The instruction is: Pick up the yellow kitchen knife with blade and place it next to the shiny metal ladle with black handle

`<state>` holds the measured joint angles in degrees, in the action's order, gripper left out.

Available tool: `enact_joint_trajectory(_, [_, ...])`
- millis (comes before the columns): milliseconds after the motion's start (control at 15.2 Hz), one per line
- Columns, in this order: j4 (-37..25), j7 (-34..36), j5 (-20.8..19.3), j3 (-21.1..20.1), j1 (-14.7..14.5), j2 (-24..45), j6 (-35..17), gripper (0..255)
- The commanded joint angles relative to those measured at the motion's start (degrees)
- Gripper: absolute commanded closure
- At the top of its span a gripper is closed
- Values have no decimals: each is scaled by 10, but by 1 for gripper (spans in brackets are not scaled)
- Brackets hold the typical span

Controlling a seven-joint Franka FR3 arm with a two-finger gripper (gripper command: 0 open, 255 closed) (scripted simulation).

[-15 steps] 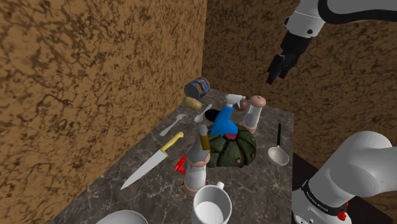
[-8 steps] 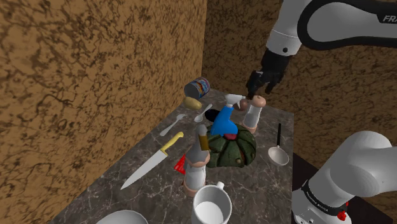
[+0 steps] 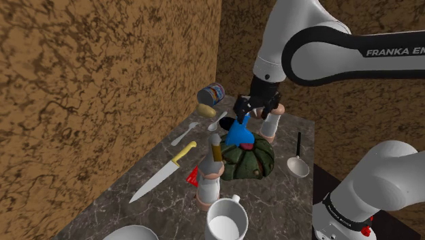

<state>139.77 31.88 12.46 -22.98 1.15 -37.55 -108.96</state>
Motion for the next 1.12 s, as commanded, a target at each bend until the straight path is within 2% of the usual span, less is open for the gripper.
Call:
enact_joint_trajectory(0, [-15, 51, 7, -35, 6, 32, -21, 0])
enact_joint_trajectory(330, [-57, 174, -1, -120, 33, 126, -75, 0])
enact_joint_trajectory(594, [-107, 288, -44, -191, 65, 220, -113, 0])
enact_joint_trajectory(858, [-172, 426, -136, -254, 92, 341, -137, 0])
enact_joint_trajectory(1056, [-233, 539, -233, -271, 78, 447, -137, 0])
